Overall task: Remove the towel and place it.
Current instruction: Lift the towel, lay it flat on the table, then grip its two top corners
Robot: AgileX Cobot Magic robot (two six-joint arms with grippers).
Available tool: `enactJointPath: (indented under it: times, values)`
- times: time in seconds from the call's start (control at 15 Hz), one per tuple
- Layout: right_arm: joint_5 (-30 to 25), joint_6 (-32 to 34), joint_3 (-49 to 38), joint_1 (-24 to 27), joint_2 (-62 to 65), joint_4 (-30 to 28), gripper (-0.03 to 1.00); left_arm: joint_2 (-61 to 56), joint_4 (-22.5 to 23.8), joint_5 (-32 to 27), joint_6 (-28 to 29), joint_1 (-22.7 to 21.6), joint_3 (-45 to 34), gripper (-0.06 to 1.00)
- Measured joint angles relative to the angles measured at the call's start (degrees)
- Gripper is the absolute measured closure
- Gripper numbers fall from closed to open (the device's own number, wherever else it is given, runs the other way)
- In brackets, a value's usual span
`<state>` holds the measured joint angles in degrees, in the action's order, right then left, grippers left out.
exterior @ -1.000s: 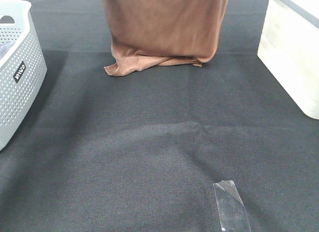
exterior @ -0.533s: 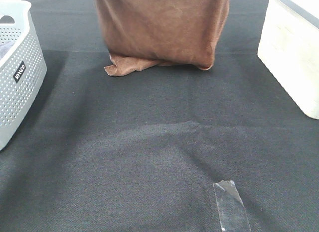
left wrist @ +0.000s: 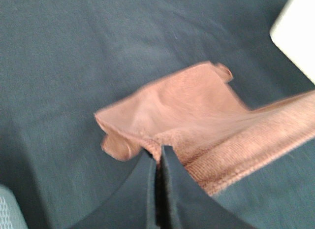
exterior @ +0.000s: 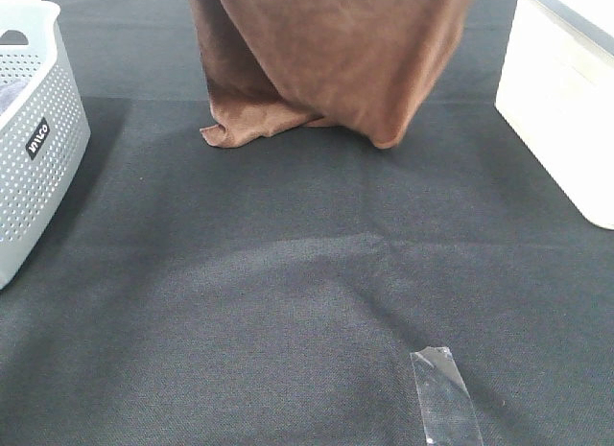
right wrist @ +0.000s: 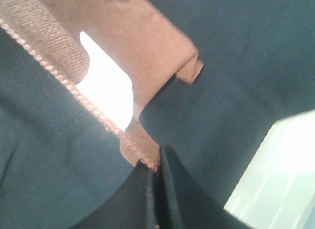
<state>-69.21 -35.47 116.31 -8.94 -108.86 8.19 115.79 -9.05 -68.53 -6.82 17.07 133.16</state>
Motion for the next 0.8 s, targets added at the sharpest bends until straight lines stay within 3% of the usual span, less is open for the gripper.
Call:
enactJointPath:
  times: [0.2,0.53,0.67,0.8]
  values:
    - [0.0,-1.4,-8.1,0.1,4.9,0.8,0.97,-7.2,0.9,1.0,1.1,1.5,-14.6,0.94]
    - [0.7,-1.5,-21.4,-0.5,13.2,4.6,0.97,-25.0,-1.0,14.0,5.4,1.9,-42.2,0.94]
    - [2.3,-1.5,-28.1,-0.5,18.3,5.4,0.97,-31.3,-4.0,16.2,5.0,2.1,-50.1,0.94]
    - [3.8,-1.5,-33.8,-0.5,22.2,5.8,0.97,-37.2,-4.2,20.3,5.2,4.0,-57.5,0.94]
